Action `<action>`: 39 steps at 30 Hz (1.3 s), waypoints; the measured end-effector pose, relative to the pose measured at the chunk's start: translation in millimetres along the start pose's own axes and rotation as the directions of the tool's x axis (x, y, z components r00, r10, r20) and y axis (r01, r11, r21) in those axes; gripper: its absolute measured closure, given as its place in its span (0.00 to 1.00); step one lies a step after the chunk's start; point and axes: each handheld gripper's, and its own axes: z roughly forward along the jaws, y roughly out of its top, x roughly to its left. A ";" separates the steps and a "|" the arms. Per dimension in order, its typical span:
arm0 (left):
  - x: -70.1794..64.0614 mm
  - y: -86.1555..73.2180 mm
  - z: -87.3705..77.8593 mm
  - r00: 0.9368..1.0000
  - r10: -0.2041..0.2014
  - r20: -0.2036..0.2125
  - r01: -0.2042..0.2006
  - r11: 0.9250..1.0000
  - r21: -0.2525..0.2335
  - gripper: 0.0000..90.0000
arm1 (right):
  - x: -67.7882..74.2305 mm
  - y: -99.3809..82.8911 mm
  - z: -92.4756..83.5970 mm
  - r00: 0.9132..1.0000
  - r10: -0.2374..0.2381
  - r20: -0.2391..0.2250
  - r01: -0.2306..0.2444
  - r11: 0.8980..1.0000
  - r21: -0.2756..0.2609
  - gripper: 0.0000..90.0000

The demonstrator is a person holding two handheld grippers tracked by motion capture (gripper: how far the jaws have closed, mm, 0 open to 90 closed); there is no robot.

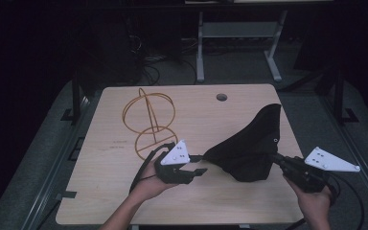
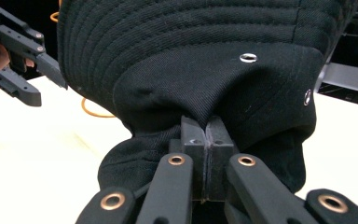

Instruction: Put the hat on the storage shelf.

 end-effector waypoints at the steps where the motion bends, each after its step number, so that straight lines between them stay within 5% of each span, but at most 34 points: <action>1: -0.2 -2.3 -1.2 1.000 -0.002 0.000 0.002 1.000 0.004 0.63 | 0.0 1.3 -0.4 1.000 -0.001 -0.001 0.001 1.000 0.004 1.00; 29: -2.5 -64.9 -21.8 0.997 -0.075 -0.008 0.076 0.996 0.055 0.56 | 6.4 49.5 11.3 0.994 -0.103 -0.032 0.103 0.995 0.005 1.00; 39: -4.5 -80.2 -20.4 0.998 -0.061 -0.004 0.061 0.995 0.074 0.55 | 11.8 70.1 21.8 0.989 -0.133 -0.058 0.134 0.991 0.007 1.00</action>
